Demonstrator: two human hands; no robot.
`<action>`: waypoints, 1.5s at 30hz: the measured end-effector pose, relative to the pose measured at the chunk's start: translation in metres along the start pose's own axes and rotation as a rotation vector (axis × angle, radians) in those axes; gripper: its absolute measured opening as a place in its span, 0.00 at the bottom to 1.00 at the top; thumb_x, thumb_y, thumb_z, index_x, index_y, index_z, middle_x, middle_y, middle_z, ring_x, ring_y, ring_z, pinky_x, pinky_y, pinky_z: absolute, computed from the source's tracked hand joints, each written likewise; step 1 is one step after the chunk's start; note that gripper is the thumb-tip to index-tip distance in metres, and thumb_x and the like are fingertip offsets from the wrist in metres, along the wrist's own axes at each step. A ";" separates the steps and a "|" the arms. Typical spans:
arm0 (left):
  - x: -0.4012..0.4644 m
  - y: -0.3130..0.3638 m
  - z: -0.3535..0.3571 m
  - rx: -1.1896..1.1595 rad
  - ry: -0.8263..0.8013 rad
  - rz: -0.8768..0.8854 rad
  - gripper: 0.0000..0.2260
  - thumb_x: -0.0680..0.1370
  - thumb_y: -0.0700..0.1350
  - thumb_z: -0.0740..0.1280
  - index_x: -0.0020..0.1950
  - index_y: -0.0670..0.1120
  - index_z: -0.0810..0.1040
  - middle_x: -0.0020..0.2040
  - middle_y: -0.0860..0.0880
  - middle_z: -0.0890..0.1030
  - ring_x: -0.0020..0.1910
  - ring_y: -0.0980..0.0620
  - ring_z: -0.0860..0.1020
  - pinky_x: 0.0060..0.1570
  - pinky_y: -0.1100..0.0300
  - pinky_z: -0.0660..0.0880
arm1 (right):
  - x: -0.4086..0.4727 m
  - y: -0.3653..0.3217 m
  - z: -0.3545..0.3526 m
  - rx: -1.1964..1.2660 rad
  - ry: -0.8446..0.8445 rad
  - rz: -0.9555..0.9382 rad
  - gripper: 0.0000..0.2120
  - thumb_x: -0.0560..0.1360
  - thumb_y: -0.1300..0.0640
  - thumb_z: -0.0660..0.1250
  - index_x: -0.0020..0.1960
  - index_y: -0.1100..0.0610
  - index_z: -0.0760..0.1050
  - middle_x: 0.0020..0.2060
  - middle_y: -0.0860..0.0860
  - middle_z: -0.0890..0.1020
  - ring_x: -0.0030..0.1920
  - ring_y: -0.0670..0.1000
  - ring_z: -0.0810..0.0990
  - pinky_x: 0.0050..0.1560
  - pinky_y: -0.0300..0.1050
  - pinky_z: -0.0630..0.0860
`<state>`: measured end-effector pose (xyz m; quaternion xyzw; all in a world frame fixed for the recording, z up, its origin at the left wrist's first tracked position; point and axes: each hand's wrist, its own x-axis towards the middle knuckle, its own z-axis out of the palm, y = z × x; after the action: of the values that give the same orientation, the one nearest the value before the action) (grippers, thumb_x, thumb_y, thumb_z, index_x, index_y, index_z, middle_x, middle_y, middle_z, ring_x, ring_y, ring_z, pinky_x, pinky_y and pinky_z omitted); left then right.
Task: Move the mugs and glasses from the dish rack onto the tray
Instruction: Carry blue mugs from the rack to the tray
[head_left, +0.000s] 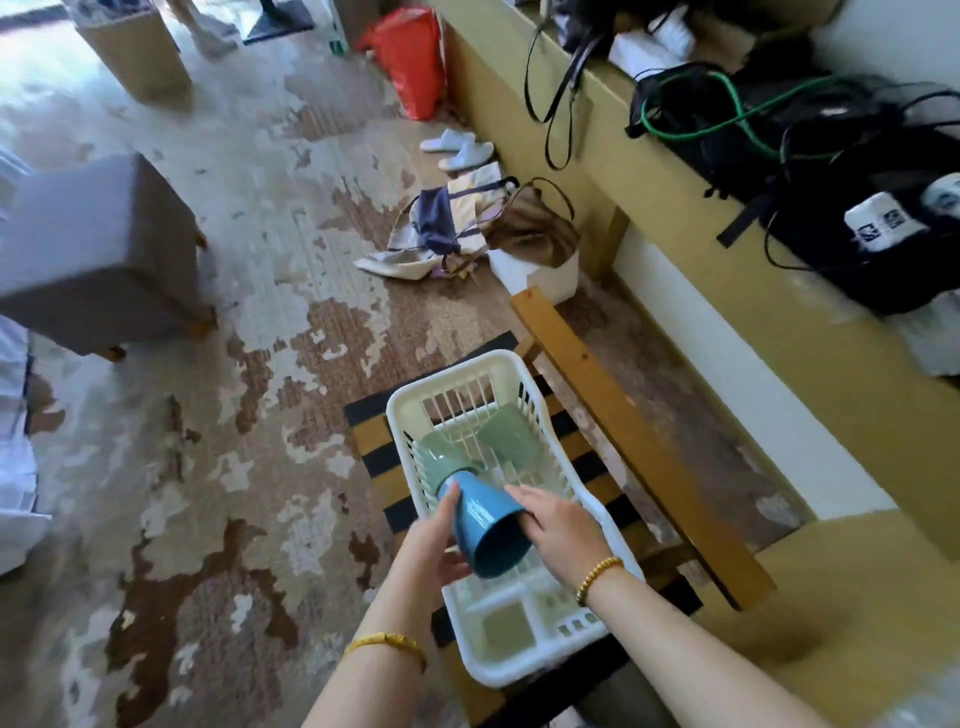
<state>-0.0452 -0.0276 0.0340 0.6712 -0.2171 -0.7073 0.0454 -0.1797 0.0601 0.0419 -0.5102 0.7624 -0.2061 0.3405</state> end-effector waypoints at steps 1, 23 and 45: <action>-0.011 0.006 0.001 -0.003 -0.055 0.001 0.31 0.70 0.61 0.69 0.59 0.37 0.70 0.53 0.37 0.79 0.47 0.40 0.80 0.36 0.49 0.79 | -0.007 -0.008 -0.006 -0.004 0.036 -0.026 0.19 0.79 0.57 0.57 0.70 0.51 0.67 0.67 0.47 0.72 0.66 0.47 0.71 0.64 0.40 0.68; -0.228 -0.019 0.225 0.663 -0.582 1.013 0.20 0.72 0.47 0.72 0.59 0.53 0.67 0.52 0.50 0.76 0.50 0.52 0.76 0.45 0.57 0.77 | -0.217 0.046 -0.207 0.396 0.777 0.316 0.16 0.80 0.61 0.56 0.66 0.57 0.70 0.54 0.52 0.74 0.52 0.52 0.75 0.58 0.47 0.72; -0.365 -0.348 0.471 1.069 -1.080 1.202 0.23 0.67 0.47 0.75 0.54 0.54 0.66 0.50 0.55 0.76 0.51 0.56 0.76 0.48 0.63 0.71 | -0.593 0.255 -0.260 -0.240 0.906 0.727 0.15 0.75 0.62 0.58 0.58 0.53 0.76 0.53 0.53 0.80 0.55 0.58 0.75 0.53 0.52 0.73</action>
<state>-0.3881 0.5316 0.2475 -0.0353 -0.8087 -0.5868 -0.0176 -0.3851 0.6964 0.2341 -0.1124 0.9757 -0.1858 -0.0303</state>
